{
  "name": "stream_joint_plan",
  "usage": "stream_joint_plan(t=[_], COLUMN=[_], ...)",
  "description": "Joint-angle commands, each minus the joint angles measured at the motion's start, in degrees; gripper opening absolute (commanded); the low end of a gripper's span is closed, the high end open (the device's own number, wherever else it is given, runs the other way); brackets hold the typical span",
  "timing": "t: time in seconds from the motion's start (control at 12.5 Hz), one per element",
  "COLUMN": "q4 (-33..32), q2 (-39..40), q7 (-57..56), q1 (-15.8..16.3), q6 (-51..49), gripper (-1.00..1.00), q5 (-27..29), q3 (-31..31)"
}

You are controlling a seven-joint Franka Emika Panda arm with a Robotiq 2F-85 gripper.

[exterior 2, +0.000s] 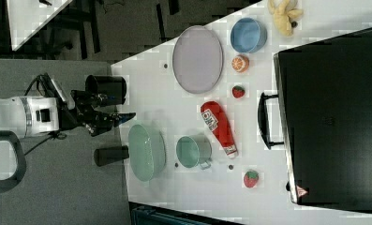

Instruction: Pick Ketchup from the table and place it in strainer.

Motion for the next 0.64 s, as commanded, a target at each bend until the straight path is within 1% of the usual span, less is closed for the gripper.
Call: stream_joint_plan(t=[0.08,0.24,0.4,0.48,0.64], q4=[0.39,0.14,-1.08,-1.99,-4.29], q2=[-7.32,-6.95,-5.98,-5.29,-3.66], q7=[0.27,-0.13,-2.63,-5.80,-16.43], q1=[-5.83,-5.81,-5.76,-5.67,-5.62], q6=[-10.14,-9.56,-8.22,-7.38,-4.30], gripper=[0.58,1.00,1.00,1.00,1.00], q5=[1.49,1.49,1.49,1.49,1.49], q3=[2.17,2.27,2.56,2.68,2.94])
